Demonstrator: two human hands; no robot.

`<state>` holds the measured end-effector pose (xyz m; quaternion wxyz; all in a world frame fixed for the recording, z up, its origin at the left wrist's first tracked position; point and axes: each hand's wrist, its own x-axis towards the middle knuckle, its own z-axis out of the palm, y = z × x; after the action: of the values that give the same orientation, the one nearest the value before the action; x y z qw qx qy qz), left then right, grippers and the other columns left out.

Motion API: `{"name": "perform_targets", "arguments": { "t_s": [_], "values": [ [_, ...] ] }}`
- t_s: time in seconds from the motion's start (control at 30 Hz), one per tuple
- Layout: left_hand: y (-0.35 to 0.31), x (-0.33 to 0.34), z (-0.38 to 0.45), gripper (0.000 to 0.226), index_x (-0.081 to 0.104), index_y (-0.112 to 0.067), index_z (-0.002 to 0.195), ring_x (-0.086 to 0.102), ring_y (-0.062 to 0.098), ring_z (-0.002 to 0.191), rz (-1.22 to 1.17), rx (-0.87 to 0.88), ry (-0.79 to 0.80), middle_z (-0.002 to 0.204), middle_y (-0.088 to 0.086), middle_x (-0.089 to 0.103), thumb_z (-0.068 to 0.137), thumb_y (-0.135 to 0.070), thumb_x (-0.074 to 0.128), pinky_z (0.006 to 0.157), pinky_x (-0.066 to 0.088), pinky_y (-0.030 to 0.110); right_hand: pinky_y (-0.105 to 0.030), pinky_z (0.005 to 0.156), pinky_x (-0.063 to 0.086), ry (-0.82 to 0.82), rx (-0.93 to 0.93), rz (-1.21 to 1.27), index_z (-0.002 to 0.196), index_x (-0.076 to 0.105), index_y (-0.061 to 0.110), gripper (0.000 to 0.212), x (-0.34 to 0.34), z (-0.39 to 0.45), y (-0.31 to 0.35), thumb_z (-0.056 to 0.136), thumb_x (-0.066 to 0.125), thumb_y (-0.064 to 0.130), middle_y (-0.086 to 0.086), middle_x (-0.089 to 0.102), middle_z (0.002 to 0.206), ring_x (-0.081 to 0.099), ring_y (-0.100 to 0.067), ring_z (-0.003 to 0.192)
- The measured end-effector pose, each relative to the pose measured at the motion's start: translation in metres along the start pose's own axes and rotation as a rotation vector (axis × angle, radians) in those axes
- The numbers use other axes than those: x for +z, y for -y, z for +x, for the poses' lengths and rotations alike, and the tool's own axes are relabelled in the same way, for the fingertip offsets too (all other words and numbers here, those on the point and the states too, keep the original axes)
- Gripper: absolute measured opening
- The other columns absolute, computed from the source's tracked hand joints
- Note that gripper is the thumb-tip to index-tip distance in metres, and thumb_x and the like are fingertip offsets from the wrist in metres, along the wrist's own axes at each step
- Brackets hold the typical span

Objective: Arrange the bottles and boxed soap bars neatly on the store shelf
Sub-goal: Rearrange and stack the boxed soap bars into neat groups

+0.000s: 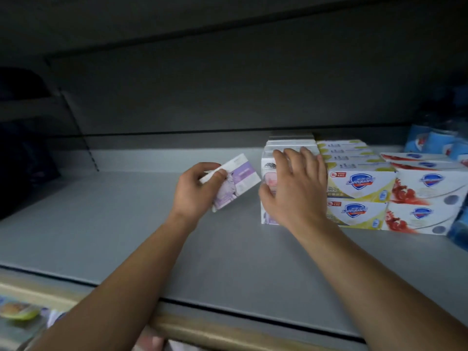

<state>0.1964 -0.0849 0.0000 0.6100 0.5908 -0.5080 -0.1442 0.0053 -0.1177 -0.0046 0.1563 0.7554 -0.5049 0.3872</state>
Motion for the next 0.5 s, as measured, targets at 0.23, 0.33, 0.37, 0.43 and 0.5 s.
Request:
{"name": "perform_targets", "arguments": {
  "t_s": [0.23, 0.33, 0.37, 0.43, 0.5],
  "values": [
    [-0.009, -0.012, -0.028, 0.017, 0.068, -0.003, 0.091, 0.063, 0.027, 0.084, -0.646, -0.22, 0.049, 0.094, 0.017, 0.068, 0.095, -0.014, 0.055, 0.078, 0.048, 0.035, -0.038, 0.112, 0.035, -0.009, -0.236, 0.55, 0.14, 0.051, 0.016, 0.063, -0.023, -0.001, 0.01, 0.079, 0.058, 0.03, -0.001, 0.045, 0.146, 0.04, -0.019, 0.135],
    [-0.014, -0.02, -0.028, 0.032, 0.073, -0.007, 0.098, 0.068, 0.022, 0.083, -0.79, -0.3, 0.275, 0.098, 0.013, 0.071, 0.096, -0.025, 0.047, 0.073, 0.053, 0.028, -0.022, 0.111, 0.032, 0.239, -0.352, 0.696, 0.149, 0.036, 0.033, 0.081, -0.028, -0.003, 0.008, 0.076, 0.07, 0.022, 0.013, 0.027, 0.155, 0.03, 0.002, 0.14],
    [-0.017, -0.022, -0.031, 0.038, 0.077, -0.009, 0.094, 0.07, 0.018, 0.077, -0.818, -0.333, 0.379, 0.091, 0.009, 0.073, 0.096, -0.027, 0.044, 0.064, 0.054, 0.023, -0.018, 0.111, 0.03, 0.282, -0.386, 0.71, 0.149, 0.033, 0.038, 0.085, -0.028, -0.003, 0.008, 0.077, 0.073, 0.019, 0.015, 0.025, 0.156, 0.028, 0.005, 0.139],
    [-0.021, -0.024, -0.039, 0.049, 0.078, -0.01, 0.075, 0.068, 0.014, 0.058, -0.804, -0.383, 0.504, 0.071, 0.004, 0.072, 0.098, -0.026, 0.038, 0.048, 0.05, 0.016, -0.016, 0.11, 0.031, 0.292, -0.416, 0.751, 0.147, 0.036, 0.039, 0.084, -0.03, -0.002, 0.008, 0.078, 0.077, 0.015, 0.015, 0.028, 0.155, 0.031, 0.006, 0.138],
    [-0.021, -0.024, -0.042, 0.056, 0.075, -0.012, 0.06, 0.062, 0.012, 0.046, -0.717, -0.42, 0.557, 0.057, 0.002, 0.066, 0.098, -0.028, 0.038, 0.041, 0.045, 0.015, -0.024, 0.105, 0.04, 0.238, -0.42, 0.793, 0.137, 0.051, 0.031, 0.065, -0.033, -0.002, 0.009, 0.079, 0.078, 0.018, 0.012, 0.045, 0.143, 0.046, -0.001, 0.129]
  ]
}}
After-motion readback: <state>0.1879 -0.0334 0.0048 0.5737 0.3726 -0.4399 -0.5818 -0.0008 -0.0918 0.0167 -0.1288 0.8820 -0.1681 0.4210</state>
